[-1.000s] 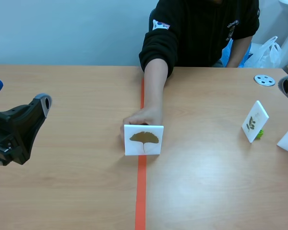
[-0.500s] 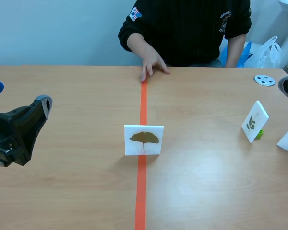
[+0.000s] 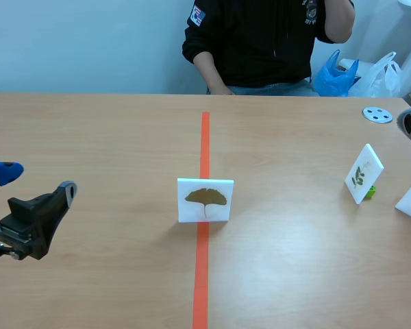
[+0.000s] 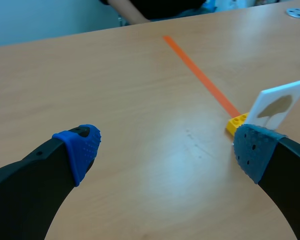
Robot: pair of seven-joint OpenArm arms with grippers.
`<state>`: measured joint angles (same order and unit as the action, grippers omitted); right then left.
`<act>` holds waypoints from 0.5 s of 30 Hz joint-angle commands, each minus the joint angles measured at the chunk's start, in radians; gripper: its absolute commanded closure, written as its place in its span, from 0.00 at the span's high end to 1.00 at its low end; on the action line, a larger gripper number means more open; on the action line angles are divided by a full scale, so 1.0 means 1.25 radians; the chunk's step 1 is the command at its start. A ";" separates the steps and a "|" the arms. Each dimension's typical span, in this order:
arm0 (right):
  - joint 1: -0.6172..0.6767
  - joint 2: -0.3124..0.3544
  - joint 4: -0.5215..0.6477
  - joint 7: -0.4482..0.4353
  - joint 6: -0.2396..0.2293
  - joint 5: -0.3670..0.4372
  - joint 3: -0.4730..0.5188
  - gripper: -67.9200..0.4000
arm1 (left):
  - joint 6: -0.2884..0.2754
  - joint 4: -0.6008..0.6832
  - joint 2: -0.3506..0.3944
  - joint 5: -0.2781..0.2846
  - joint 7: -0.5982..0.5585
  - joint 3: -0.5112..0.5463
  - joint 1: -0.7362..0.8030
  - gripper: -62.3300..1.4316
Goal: Sort the leaf by its shape. The table is split by an orange tape line. A compound leaf with several leaflets goes to the left side, a simple leaf with one blade goes to the right side. Return to the home posture when a red brick is placed on the table.
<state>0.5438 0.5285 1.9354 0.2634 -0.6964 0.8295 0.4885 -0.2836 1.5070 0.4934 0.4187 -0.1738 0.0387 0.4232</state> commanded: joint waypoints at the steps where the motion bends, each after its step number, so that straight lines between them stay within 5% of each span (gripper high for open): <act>1: -0.007 0.009 0.001 -0.011 -0.001 0.006 0.006 0.75 | -0.010 0.009 0.019 0.003 -0.014 -0.020 -0.025 0.92; 5: -0.007 0.009 0.001 -0.011 -0.001 0.006 0.006 0.75 | -0.034 -0.027 0.050 -0.001 -0.014 -0.091 -0.082 0.92; 9: -0.007 0.009 0.001 -0.011 -0.001 0.006 0.006 0.75 | -0.040 -0.079 0.072 -0.077 -0.014 -0.183 -0.159 0.92; 15: -0.007 0.009 0.001 -0.011 -0.001 0.005 0.006 0.75 | -0.042 -0.185 0.082 -0.115 -0.020 -0.347 -0.297 0.92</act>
<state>0.5438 0.5285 1.9354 0.2638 -0.6964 0.8295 0.4885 -0.3355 1.2636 0.5961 0.2611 -0.1768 -0.4007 0.0692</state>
